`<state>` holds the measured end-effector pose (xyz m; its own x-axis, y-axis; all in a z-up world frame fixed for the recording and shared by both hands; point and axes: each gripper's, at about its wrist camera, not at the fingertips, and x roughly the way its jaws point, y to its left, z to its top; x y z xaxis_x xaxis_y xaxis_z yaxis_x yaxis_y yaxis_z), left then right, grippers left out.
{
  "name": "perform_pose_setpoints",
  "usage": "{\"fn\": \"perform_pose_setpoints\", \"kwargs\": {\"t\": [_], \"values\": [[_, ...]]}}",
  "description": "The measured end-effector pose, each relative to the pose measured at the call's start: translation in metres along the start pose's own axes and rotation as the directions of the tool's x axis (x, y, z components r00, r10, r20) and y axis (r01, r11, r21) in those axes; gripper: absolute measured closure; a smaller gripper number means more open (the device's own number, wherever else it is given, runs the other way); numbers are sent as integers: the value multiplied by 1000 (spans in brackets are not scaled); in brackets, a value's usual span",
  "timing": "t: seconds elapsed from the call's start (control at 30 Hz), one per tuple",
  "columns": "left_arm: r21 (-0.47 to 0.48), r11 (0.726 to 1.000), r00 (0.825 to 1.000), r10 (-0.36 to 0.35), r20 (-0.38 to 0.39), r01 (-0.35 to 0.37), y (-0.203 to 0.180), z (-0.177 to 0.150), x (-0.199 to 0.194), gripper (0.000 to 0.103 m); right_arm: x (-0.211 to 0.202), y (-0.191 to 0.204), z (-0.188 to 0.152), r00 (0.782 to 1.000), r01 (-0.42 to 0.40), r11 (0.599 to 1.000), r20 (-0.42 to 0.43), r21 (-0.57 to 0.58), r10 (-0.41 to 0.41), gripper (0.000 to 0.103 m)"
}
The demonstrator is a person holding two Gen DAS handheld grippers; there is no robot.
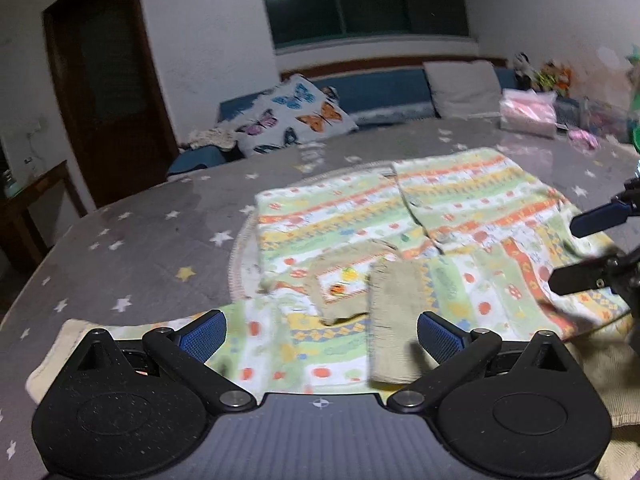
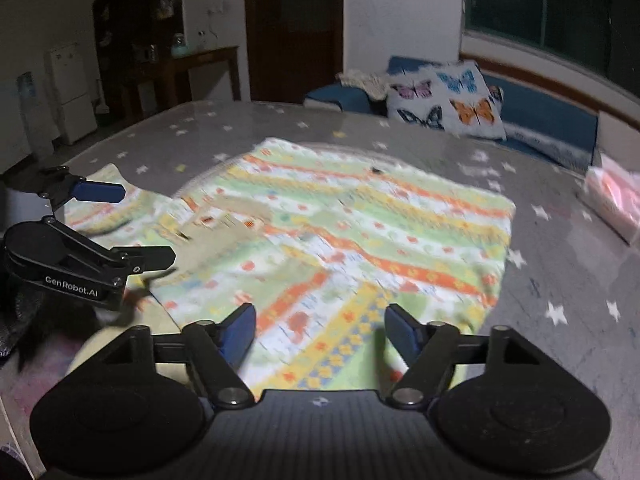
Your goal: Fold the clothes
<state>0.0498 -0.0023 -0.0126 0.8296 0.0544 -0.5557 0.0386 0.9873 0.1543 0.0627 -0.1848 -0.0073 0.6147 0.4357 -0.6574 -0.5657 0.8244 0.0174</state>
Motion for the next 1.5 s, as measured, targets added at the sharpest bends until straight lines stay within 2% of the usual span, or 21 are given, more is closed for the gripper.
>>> {"fn": "perform_pose_setpoints", "kwargs": {"t": [0.17,0.37,0.47,0.6,0.7,0.77,0.93,1.1,1.27,1.4,1.5], "values": [[-87,996,999,19,43,-16,32,-6,-17,0,13,15,-2,999,-31,999,-30,-14,31,21],[-180,977,992,120,28,-113,77,-16,-27,0,16,17,-4,999,-32,999,-42,-1,32,20],[-221,956,979,202,7,-195,101,-22,-28,0,16,17,-4,999,-29,1000,-45,0,29,21],[-290,909,952,303,-28,-298,135,-29,-26,0,15,17,-5,999,-27,1000,-46,-1,27,20],[-334,877,936,347,-62,-347,157,-35,-25,0,16,17,-5,999,-27,1000,-47,-1,27,20],[-341,865,928,362,-86,-369,166,-37,-22,0,16,18,-5,999,-27,1000,-47,0,27,20],[-386,839,923,361,-129,-382,182,-44,-13,0,17,17,-4,998,-27,1000,-48,4,28,20],[-436,830,937,317,-146,-348,194,-49,-7,0,17,17,-5,998,-29,1000,-50,8,29,20],[-496,809,949,276,-155,-316,204,-51,-7,2,17,16,-5,998,-28,999,-48,14,29,19],[-510,804,951,272,-145,-307,206,-52,-11,13,17,16,-5,998,-29,999,-47,18,30,19],[-509,803,951,275,-142,-309,207,-52,-12,25,17,16,-6,999,-29,999,-46,19,29,19]]}}
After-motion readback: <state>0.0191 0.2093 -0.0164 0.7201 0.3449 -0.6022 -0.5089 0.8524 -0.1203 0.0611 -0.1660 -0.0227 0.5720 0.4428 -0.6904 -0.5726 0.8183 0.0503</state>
